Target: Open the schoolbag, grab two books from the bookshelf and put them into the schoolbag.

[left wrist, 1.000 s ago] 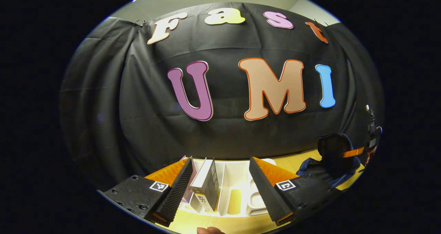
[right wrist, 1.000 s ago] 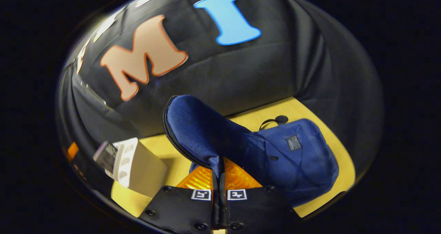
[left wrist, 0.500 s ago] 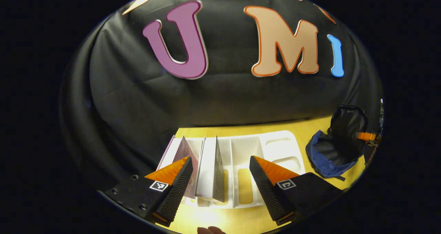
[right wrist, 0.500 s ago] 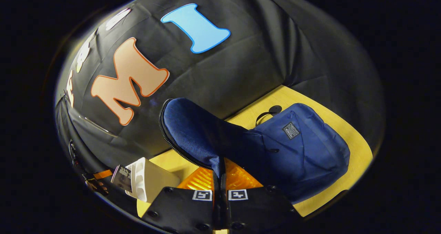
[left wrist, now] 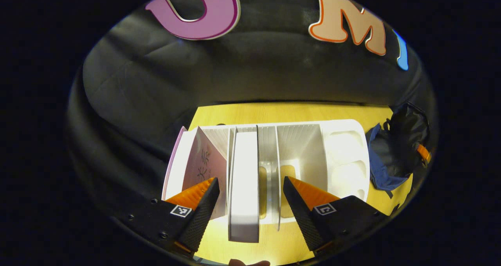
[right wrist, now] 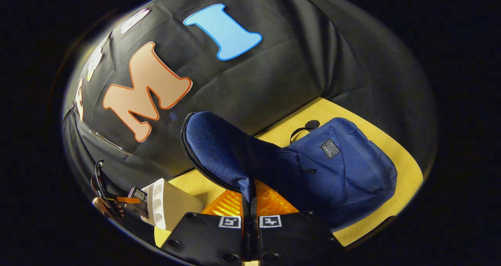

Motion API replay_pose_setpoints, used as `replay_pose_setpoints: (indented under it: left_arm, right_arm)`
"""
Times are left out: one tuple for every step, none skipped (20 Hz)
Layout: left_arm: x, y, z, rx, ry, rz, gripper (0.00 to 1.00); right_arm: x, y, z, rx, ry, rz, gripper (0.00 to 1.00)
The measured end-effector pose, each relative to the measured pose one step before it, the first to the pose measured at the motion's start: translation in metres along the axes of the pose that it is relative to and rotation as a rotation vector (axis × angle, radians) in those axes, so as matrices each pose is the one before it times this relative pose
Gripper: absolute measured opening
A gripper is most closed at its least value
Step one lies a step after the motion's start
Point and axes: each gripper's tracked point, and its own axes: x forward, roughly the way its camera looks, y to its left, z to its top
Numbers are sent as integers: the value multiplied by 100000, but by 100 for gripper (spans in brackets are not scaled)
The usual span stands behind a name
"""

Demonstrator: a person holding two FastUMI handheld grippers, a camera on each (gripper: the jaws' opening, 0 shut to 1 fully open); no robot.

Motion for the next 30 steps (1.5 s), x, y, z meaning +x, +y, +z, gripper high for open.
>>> replay_pose_setpoints:
  left_arm:
    - [448, -37, -97, 445, 1995, -257, 96]
    - [294, -18, -307, 156, 2161, 590, 95]
    - [276, 54, -88, 783, 1862, 783, 95]
    - [126, 120, -424, 628, 2333, 529, 92]
    - [272, -30, -43, 140, 1423, -45, 90]
    - [321, -78, -274, -208, 2228, 30, 85]
    - [221, 16, -207, -284, 1649, 298, 81]
    - [108, -108, -381, 229, 1606, -495, 71]
    - [23, 58, -282, 390, 1497, -373, 61]
    - [-151, -550, 53, -729, 443, -3241, 42]
    - [-35, 14, -174, 912, 1149, -220, 39]
    - [19, 132, 11, 232, -556, 1, 37]
    - [124, 148, -32, -846, 93, 258, 35]
    - [-249, 31, -109, -950, -166, -253, 36]
    - [-42, -59, -64, -255, 99, -925, 35]
    - [-150, 52, -108, -331, -573, -789, 35]
    - [-443, 100, 214, -561, -1412, -909, 35]
    - [-582, 134, 368, -774, -1779, -122, 35]
    - [-693, 99, 388, -408, -1744, -782, 37]
    - [-865, 142, 554, -1104, -2144, -975, 35]
    - [-1154, 204, 729, -1827, -2289, -1466, 35]
    - [-860, 112, 590, -1581, -1763, -1599, 32]
    - [-886, 105, 495, -2157, -2239, -1348, 32]
    - [-918, 241, 595, -777, -2648, -1656, 35]
    - [-789, 59, 780, -279, -2558, -1248, 34]
    - [-751, 385, 402, -790, -2322, -698, 34]
    - [-905, 208, 554, -524, -1870, -1428, 34]
    - [-902, -11, 587, -2195, -1995, -1761, 34]
    - [-972, 161, 378, -2930, -1085, -2222, 34]
    - [-881, 74, 392, -3000, -1332, -2732, 34]
  right_arm:
    - [-1, 24, 39, 69, 47, 28, 3]
    - [-78, -83, -35, -101, 161, -57, 3]
    - [32, 51, 82, 28, 107, -76, 3]
    - [-40, 0, -23, -106, -130, -165, 3]
    - [-20, -22, 103, -245, -155, -85, 3]
    - [-14, -6, -57, -57, -132, -89, 3]
    - [7, 29, 59, 43, -33, -29, 3]
    - [-45, -46, -55, 105, -51, -47, 3]
    - [51, 36, 35, 293, -35, -65, 3]
    - [-50, -33, -61, 410, -82, -85, 4]
    - [17, 17, 223, 220, -147, -124, 4]
    - [-56, 18, 134, 102, -133, -3, 4]
    - [-16, -28, 101, -55, -61, -98, 3]
    - [-50, 50, 1, 117, -44, -17, 3]
    - [35, -40, 105, 55, -48, -123, 3]
    - [-42, -2, -105, 150, -119, -47, 4]
    - [1, -5, 10, 61, -7, -89, 3]
    - [15, 8, 70, 239, 88, -84, 4]
    - [25, 0, -64, -130, -6, -134, 3]
    - [-3, -11, 129, -94, -30, -152, 3]
    - [-35, -17, 29, -123, -22, -220, 4]
    - [-31, -40, -52, -95, -59, -145, 4]
    - [30, -27, -1, -260, 20, -246, 3]
    - [-48, 1, 51, -174, -93, -213, 3]
    - [41, 3, 51, -139, 61, -221, 3]
    - [-44, -21, -16, 34, 67, -228, 3]
    - [-9, 13, 87, -269, -115, -217, 4]
    - [-84, -71, 47, -183, -39, -325, 4]
    - [32, 59, 96, -200, -13, -184, 3]
    - [-28, -52, -116, -475, 75, -194, 4]
